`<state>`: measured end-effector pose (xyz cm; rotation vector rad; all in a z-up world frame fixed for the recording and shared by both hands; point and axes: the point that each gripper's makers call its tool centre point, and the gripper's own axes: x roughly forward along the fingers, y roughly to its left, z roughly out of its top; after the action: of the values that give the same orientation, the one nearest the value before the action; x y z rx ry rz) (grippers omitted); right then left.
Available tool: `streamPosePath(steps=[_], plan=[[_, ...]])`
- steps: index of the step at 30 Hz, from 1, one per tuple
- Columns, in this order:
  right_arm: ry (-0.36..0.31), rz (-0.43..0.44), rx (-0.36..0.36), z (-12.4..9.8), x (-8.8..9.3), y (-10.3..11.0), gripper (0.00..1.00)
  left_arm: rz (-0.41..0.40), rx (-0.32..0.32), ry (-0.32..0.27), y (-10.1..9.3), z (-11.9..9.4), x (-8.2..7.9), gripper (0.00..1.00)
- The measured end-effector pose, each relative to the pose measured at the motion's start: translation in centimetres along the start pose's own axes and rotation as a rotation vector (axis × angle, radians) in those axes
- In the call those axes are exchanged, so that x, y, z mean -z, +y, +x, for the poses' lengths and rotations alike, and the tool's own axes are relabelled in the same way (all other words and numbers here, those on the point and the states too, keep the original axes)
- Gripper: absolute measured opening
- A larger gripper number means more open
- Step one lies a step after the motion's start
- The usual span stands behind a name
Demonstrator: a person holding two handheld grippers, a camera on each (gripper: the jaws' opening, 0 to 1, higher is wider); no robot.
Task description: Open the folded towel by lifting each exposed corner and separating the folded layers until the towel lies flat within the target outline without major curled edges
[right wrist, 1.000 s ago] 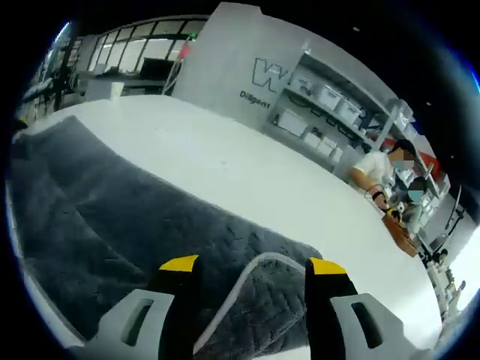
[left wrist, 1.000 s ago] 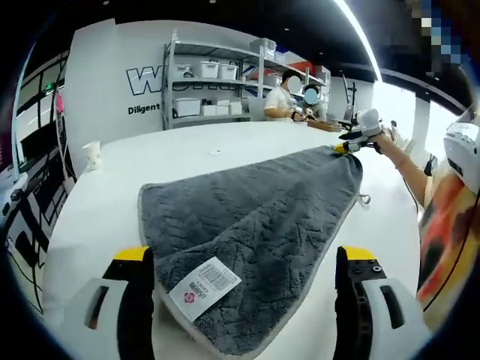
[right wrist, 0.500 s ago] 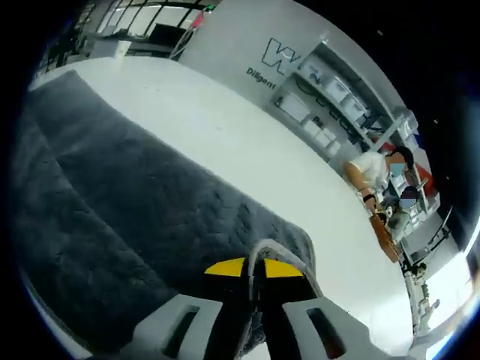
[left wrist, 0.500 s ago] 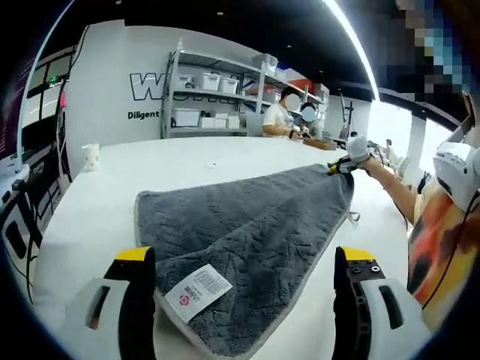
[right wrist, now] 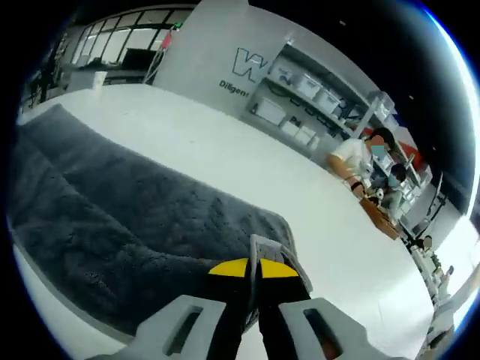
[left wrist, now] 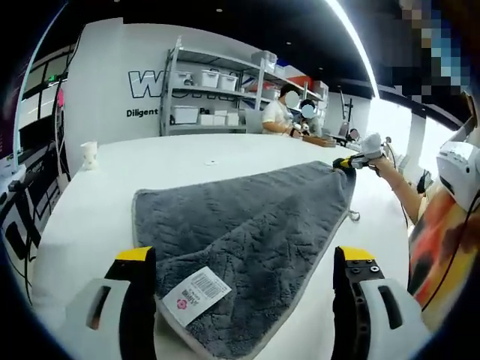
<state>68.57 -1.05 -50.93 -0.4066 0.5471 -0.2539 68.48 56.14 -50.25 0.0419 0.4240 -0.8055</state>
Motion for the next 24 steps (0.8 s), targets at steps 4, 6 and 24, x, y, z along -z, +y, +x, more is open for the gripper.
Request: streamPosePath(steps=[4, 6, 24], plan=[[-0.016, 0.073, 0.036, -1.1, 0.9, -1.2, 0.0, 0.005, 0.004, 0.001, -0.1, 0.1, -0.1, 0.97], [-0.018, 0.104, 0.047, -1.6, 1.6, -1.6, 0.0, 0.006, 0.004, 0.01, -0.1, 0.2, 0.1, 0.97], [0.047, 0.265, 0.078, -5.0, 7.8, -2.5, 0.0, 0.016, 0.018, 0.046, -0.6, 1.1, 0.4, 0.95]])
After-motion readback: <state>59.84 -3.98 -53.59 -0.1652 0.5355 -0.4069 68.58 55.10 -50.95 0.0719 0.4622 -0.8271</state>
